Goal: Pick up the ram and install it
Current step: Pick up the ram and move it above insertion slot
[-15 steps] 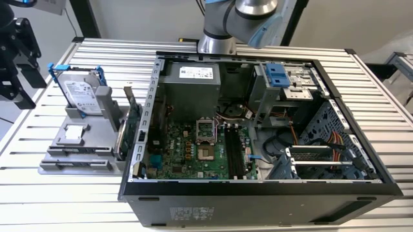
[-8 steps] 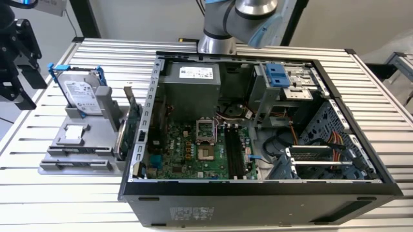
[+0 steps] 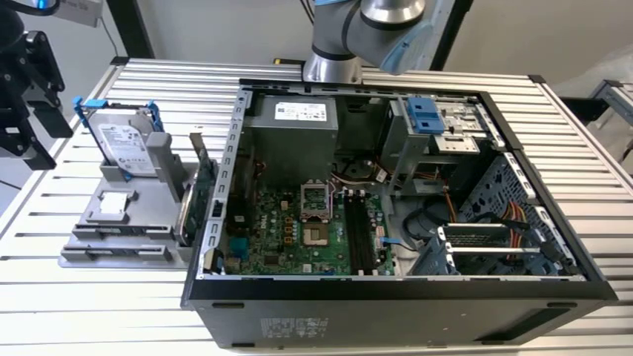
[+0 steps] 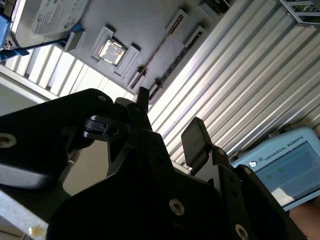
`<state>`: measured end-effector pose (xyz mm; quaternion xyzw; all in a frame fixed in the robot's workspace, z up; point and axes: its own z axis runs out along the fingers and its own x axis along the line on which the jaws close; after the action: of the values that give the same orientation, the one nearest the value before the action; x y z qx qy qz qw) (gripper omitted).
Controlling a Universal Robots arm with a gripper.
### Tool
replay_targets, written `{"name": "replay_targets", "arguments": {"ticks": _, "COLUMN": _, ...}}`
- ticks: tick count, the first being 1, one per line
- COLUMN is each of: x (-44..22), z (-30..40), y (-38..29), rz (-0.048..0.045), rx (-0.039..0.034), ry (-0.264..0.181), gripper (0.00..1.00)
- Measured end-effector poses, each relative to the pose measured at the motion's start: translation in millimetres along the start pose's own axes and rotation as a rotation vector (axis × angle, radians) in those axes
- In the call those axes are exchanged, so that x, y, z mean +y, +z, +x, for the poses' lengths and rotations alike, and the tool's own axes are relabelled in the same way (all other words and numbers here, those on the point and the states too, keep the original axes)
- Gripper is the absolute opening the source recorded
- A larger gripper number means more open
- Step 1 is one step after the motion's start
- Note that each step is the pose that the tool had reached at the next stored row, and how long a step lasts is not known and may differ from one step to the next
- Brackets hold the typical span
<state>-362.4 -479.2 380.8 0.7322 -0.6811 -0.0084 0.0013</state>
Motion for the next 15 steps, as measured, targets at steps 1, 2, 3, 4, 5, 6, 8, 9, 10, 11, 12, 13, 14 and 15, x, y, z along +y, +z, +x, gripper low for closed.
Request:
{"name": "replay_targets", "arguments": {"ticks": 1, "x": 0.0, "z": 0.0, "y": 0.2, "rz": 0.0, "rx": 0.0003, "ry": 0.0, "gripper": 1.0}}
{"name": "replay_targets", "arguments": {"ticks": 2, "x": 0.0, "z": 0.0, "y": 0.4, "rz": -0.0001, "rx": 0.0005, "ry": 0.0, "gripper": 1.0}}
{"name": "replay_targets", "arguments": {"ticks": 3, "x": 0.0, "z": 0.0, "y": 0.6, "rz": 0.0, "rx": 0.0007, "ry": 0.0, "gripper": 1.0}}
{"name": "replay_targets", "arguments": {"ticks": 4, "x": 0.0, "z": 0.0, "y": 0.9, "rz": 0.0, "rx": 0.0009, "ry": 0.0, "gripper": 1.0}}
{"name": "replay_targets", "arguments": {"ticks": 5, "x": 0.0, "z": 0.0, "y": 1.1, "rz": 0.0, "rx": 0.001, "ry": 0.0, "gripper": 1.0}}
{"name": "replay_targets", "arguments": {"ticks": 6, "x": 0.0, "z": 0.0, "y": 1.3, "rz": -0.0001, "rx": 0.0013, "ry": 0.0, "gripper": 1.0}}
{"name": "replay_targets", "arguments": {"ticks": 8, "x": 0.0, "z": 0.0, "y": 1.8, "rz": -0.0001, "rx": 0.0018, "ry": 0.0, "gripper": 1.0}}
{"name": "replay_targets", "arguments": {"ticks": 9, "x": 0.0, "z": 0.0, "y": 2.1, "rz": -0.0001, "rx": 0.0021, "ry": 0.0, "gripper": 1.0}}
{"name": "replay_targets", "arguments": {"ticks": 10, "x": 0.0, "z": 0.0, "y": 2.4, "rz": -0.0002, "rx": 0.0024, "ry": 0.0, "gripper": 1.0}}
{"name": "replay_targets", "arguments": {"ticks": 11, "x": -0.1, "z": 0.0, "y": 2.7, "rz": -0.0001, "rx": 0.0027, "ry": 0.0, "gripper": 1.0}}
{"name": "replay_targets", "arguments": {"ticks": 12, "x": 0.0, "z": -0.1, "y": 3.0, "rz": -0.0002, "rx": 0.0032, "ry": 0.0, "gripper": 1.0}}
{"name": "replay_targets", "arguments": {"ticks": 13, "x": -0.1, "z": -0.1, "y": 3.3, "rz": -0.0002, "rx": 0.0036, "ry": 0.0, "gripper": 1.0}}
{"name": "replay_targets", "arguments": {"ticks": 14, "x": -0.1, "z": -0.1, "y": 3.6, "rz": -0.0002, "rx": 0.004, "ry": 0.0, "gripper": 1.0}}
{"name": "replay_targets", "arguments": {"ticks": 15, "x": -0.1, "z": -0.1, "y": 3.9, "rz": -0.0003, "rx": 0.0044, "ry": 0.0, "gripper": 1.0}}
